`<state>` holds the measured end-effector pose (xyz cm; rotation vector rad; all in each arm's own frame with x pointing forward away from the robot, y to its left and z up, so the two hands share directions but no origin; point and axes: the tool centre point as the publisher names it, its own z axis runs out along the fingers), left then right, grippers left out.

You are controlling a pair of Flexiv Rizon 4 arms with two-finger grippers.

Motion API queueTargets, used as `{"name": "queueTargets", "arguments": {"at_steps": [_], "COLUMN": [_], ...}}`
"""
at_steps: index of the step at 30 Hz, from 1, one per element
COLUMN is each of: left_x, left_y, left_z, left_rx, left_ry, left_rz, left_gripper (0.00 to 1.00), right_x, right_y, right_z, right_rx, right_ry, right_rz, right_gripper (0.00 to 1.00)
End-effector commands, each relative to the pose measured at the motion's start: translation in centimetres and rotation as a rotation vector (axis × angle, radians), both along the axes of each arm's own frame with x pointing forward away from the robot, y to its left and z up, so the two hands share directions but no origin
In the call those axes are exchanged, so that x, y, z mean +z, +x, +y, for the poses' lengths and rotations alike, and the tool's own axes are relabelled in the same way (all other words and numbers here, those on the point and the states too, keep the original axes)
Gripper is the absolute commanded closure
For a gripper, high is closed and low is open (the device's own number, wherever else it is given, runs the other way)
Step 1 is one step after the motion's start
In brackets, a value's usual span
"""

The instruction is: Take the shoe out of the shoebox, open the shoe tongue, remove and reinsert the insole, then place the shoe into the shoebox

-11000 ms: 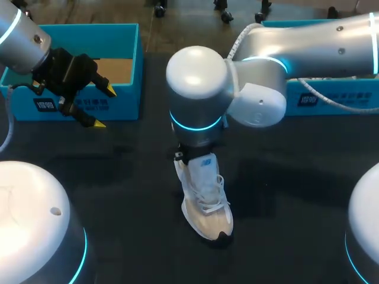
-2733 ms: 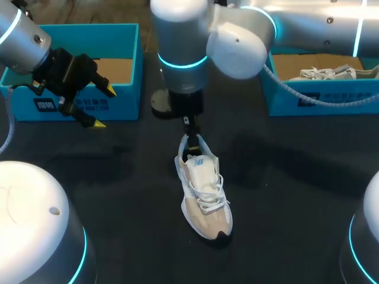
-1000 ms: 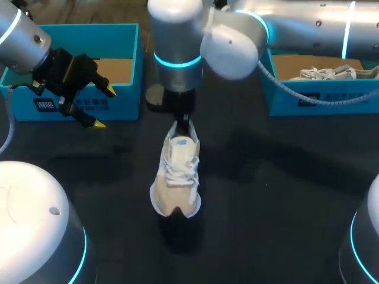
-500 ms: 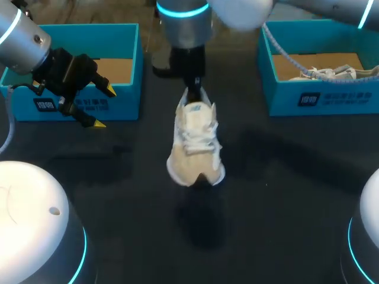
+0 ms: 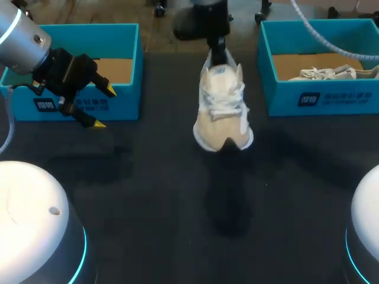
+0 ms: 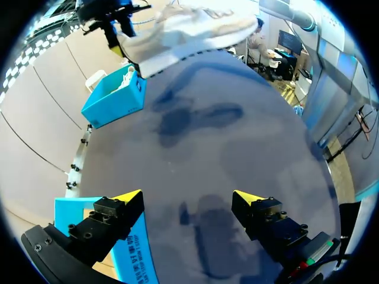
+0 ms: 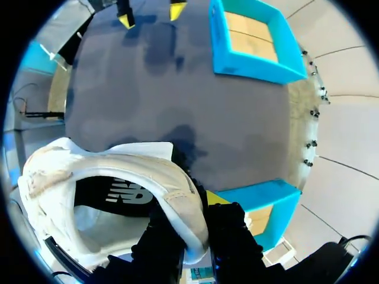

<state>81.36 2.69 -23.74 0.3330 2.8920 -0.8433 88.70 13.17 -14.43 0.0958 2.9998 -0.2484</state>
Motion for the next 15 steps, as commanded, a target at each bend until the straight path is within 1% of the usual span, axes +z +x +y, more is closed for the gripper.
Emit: {"name": "queueTargets", "arguments": {"at_steps": [1,15], "left_x": [0.03,0.03], "left_y": [0.04,0.04], "left_z": [-0.01,-0.01], "left_rx": [-0.001,-0.001], "left_ry": [0.004,0.004], "left_rz": [0.001,0.001], "left_gripper": [0.0,0.0], "right_x": [1.07,1.07], "right_y": [-0.16,-0.16], "right_z": [-1.82,-1.82], "right_rx": [0.008,0.008], "right_ry": [0.027,0.027], "right_rz": [-0.128,-0.128], "right_gripper": [1.0,1.0]}}
